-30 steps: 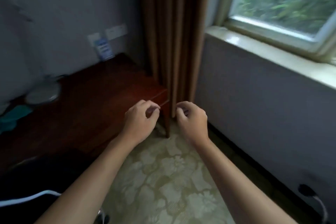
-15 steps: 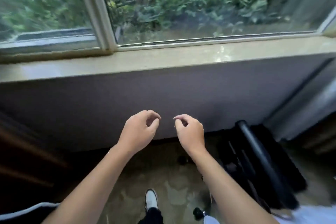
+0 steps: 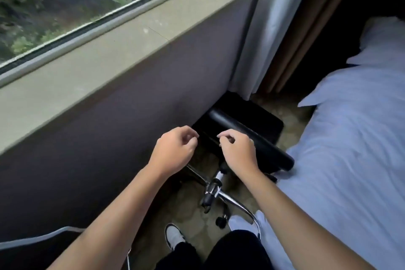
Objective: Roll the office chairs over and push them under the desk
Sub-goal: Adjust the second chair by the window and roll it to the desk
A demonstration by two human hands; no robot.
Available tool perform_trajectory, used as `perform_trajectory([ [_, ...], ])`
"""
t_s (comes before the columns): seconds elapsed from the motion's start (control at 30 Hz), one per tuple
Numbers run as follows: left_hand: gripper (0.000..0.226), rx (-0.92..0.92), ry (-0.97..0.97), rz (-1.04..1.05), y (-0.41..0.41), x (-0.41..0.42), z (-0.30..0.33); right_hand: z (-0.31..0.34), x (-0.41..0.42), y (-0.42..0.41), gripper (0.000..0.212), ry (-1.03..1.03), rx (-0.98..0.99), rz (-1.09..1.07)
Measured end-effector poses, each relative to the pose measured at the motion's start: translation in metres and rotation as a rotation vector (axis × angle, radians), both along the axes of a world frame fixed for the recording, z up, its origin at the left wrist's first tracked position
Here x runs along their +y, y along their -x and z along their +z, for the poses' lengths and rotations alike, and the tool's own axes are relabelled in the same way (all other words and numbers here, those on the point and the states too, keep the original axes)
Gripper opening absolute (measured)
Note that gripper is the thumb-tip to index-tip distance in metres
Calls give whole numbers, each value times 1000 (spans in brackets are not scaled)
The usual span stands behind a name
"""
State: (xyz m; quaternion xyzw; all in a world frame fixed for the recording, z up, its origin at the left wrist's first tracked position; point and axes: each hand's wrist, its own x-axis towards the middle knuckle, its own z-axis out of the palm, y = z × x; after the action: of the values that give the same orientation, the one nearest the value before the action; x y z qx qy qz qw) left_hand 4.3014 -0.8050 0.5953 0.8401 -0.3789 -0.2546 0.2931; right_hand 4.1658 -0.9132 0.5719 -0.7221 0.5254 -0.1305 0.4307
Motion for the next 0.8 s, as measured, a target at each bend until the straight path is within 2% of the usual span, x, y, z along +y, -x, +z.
perform_trajectory([
  [0.1,15,52,-131,-93,12,-26,-35,-35,-26,22,21,-77,98,-58],
  [0.23,24,101,-340,-149,32,-48,-91,-83,-45,43,23,-234,212,-8],
  [0.5,66,156,-825,-73,90,-64,-230,-215,-56,72,24,-524,332,78],
  [0.6,75,142,-922,-82,107,-65,-269,-257,-52,70,23,-604,370,128],
  [0.7,73,104,-957,-69,115,-71,-303,-292,-51,64,30,-641,382,145],
  [0.8,56,114,-968,-4,120,-78,-328,-320,-55,59,36,-640,412,126],
])
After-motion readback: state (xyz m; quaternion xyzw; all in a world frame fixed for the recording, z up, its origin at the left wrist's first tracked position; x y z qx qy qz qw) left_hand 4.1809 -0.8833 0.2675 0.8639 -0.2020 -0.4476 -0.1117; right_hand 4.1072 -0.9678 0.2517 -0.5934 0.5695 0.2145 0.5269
